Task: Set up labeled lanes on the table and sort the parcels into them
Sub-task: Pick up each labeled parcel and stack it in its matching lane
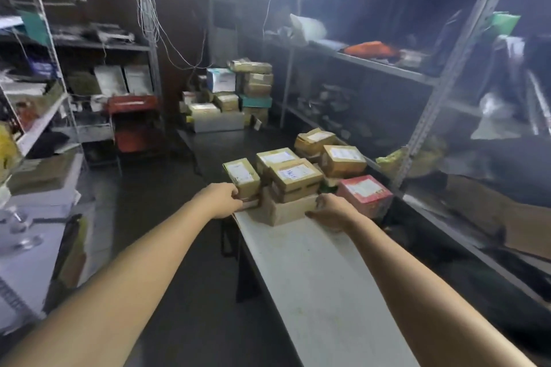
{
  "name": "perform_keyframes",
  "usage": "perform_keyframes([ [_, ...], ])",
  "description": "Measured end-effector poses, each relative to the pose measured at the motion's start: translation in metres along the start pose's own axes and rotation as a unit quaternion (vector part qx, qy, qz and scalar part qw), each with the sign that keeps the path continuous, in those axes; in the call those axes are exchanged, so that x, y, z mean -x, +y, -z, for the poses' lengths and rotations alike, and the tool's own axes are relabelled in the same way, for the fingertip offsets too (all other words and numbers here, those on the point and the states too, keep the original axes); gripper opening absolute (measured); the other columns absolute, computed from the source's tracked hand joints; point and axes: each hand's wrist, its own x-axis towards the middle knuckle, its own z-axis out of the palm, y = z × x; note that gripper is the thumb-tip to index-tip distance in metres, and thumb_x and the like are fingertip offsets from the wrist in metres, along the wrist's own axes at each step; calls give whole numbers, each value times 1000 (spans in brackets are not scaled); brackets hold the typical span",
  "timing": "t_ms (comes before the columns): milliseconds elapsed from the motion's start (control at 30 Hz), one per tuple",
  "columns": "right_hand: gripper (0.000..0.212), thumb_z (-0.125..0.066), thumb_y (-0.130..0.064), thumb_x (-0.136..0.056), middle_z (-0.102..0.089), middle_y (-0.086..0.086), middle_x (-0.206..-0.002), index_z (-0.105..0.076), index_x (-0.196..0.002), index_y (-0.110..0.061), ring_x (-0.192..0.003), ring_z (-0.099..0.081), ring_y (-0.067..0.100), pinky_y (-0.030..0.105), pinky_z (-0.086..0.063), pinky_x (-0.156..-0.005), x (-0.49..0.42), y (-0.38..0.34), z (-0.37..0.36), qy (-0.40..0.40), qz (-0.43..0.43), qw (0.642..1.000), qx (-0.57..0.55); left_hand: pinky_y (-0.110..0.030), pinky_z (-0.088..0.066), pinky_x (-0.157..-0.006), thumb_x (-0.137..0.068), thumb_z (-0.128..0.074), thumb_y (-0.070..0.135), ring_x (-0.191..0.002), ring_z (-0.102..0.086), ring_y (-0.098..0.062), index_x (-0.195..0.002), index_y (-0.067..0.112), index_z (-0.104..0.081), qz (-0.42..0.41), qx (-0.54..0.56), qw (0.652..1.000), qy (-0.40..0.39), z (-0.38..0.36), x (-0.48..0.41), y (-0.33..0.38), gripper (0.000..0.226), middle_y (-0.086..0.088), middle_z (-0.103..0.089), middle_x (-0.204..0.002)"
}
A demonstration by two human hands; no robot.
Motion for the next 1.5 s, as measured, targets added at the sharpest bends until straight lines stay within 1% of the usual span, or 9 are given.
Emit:
perform_keyframes([
  [167,53,-62,-36,-94,-56,1,-143,-48,-143,-22,-125,-56,22,28,-48,-85,-98,-6,-7,21,-1,999,-42,-37,-51,-94,-94,-55,46,-114,-59,-24,-135,31,-57,8,-10,1000,-10,-2,-91,-14,43,0,-62,-130],
  [367,50,-58,-48,-89,-64,4,-127,-56,-129,-18,-112,-62,23,41,-56,-91,-228,18,-19,32,-55,994,-94,-34,-48,-97,-95,-52,47,-121,-55,-27,-139,31,-54,3,-31,999,-43,-2,-226,12,47,0,-57,-138],
  [600,61,-61,-49,-88,-65,7,-128,-49,-137,-15,-111,-64,27,44,-54,-92,-330,51,-40,77,-171,953,-237,-39,-56,-88,-94,-52,39,-98,-65,-23,-129,28,-58,-44,12,996,-76,-15,-366,57,38,-2,-64,-124],
  [833,66,-68,-51,-81,-63,9,-129,-50,-131,-12,-119,-59,33,46,-50,-97,-391,63,-83,145,-294,879,-347,-36,-42,-105,-98,-52,35,-131,-50,-29,-149,21,-41,-117,9,983,-141,-63,-477,82,54,-8,-48,-149],
  [933,63,-72,-48,-74,-67,1,-127,-55,-128,-18,-118,-62,26,45,-51,-98,-406,60,-103,168,-316,848,-391,-37,-41,-107,-97,-50,37,-132,-49,-30,-153,19,-37,-148,13,973,-174,-87,-515,91,60,-8,-49,-149],
  [1067,36,-77,-28,-82,-68,-3,-122,-54,-109,-31,-110,-66,21,46,-54,-96,-413,37,-112,228,-349,781,-466,-38,-45,-101,-97,-49,36,-126,-53,-32,-144,15,-48,-220,-17,953,-206,-106,-542,98,51,-10,-55,-142],
  [1267,60,-79,-52,-51,-73,-10,-110,-58,-105,-34,-103,-69,18,46,-55,-94,-415,39,-130,262,-388,729,-499,-34,-48,-84,-98,-58,37,-110,-60,-28,-128,11,-58,-268,-36,926,-265,-110,-549,96,39,-9,-63,-126],
  [1400,51,-86,-28,-75,-70,-4,-116,-54,-115,-29,-100,-71,19,49,-59,-86,-388,21,-123,311,-411,668,-537,-40,-50,-97,-97,-61,27,-121,-57,-30,-143,16,-45,-299,33,905,-301,-111,-538,101,50,-8,-59,-136],
  [1500,50,-83,-21,-80,-70,-3,-117,-53,-121,-24,-98,-72,18,45,-61,-82,-364,21,-121,348,-408,634,-557,-41,-53,-94,-94,-62,29,-118,-60,-28,-146,20,-42,-316,64,890,-321,-109,-525,114,56,-5,-60,-136],
])
